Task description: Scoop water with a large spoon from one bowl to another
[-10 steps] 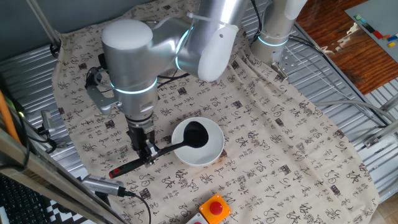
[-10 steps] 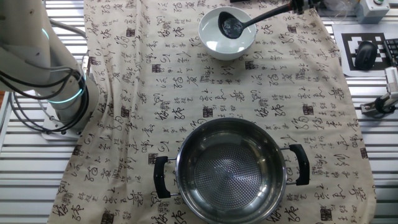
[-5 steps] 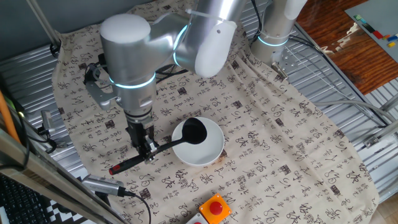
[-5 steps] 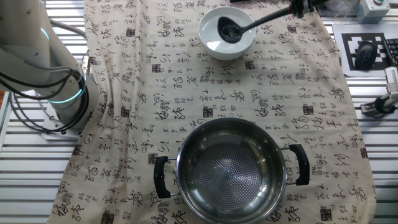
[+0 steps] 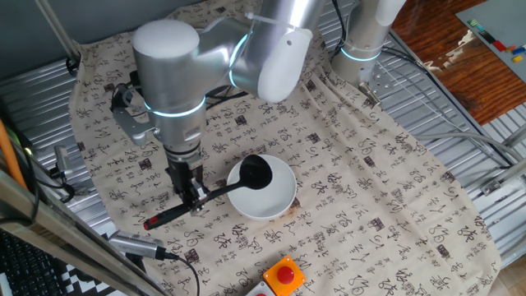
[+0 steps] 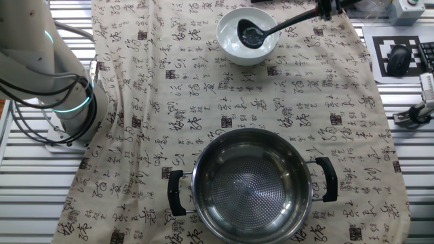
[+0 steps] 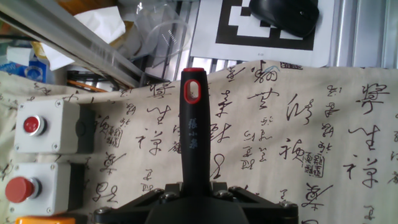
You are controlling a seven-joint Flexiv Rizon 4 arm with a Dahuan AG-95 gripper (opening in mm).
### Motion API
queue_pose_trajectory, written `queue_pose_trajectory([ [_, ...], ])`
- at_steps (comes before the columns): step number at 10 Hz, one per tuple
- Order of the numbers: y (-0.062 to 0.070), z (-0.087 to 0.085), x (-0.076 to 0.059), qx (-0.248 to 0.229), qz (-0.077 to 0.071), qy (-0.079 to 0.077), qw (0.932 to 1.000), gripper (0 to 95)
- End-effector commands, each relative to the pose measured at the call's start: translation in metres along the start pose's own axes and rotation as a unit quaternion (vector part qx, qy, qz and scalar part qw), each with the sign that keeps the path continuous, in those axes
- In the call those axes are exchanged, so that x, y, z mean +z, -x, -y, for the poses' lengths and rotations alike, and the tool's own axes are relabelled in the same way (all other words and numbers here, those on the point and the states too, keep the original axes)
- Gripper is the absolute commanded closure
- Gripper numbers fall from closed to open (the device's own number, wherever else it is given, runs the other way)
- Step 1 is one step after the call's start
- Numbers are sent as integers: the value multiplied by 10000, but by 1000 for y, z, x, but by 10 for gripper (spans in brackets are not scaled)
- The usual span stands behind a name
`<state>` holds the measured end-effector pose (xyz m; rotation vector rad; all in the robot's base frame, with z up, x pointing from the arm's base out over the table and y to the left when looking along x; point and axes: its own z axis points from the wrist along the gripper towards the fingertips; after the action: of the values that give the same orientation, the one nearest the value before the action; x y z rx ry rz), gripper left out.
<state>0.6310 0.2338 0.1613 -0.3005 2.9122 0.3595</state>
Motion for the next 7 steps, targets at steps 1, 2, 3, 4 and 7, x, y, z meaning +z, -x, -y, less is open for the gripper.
queue_pose_trajectory([
  [1, 3, -8, 3, 104, -7, -74, 9999, 950],
  [2, 2, -6, 2, 101, -9, -79, 9999, 950],
  [3, 1, -3, 1, 61, -17, -82, 9999, 950],
  [4, 0, -1, 2, 34, -11, -53, 10000, 950],
  [7, 1, -10, 2, 122, -16, -115, 9999, 950],
])
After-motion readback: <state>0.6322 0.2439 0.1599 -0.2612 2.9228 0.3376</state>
